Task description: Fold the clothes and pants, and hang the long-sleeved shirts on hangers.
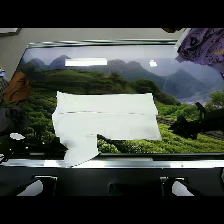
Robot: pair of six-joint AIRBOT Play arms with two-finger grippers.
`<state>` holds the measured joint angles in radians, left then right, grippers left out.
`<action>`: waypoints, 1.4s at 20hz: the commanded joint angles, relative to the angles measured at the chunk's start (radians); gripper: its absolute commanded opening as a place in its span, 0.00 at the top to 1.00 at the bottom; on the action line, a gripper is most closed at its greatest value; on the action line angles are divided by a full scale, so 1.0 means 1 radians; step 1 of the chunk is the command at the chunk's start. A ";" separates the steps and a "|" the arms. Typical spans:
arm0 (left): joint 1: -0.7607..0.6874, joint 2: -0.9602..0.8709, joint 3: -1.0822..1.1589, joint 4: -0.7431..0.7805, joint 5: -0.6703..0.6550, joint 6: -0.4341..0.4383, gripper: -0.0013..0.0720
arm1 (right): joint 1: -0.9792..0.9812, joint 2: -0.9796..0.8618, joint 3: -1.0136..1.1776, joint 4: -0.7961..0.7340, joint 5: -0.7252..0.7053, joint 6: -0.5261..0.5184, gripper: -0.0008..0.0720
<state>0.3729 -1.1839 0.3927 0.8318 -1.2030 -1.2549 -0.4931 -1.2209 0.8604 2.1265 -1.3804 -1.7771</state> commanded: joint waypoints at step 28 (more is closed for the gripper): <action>0.037 0.098 0.067 -0.002 -0.008 0.010 0.96 | 0.000 -0.085 -0.315 0.211 0.279 -0.201 0.48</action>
<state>0.4091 -1.0866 0.4530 0.8295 -1.2121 -1.2449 -0.4938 -1.2991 0.5709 2.3253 -1.0969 -1.9587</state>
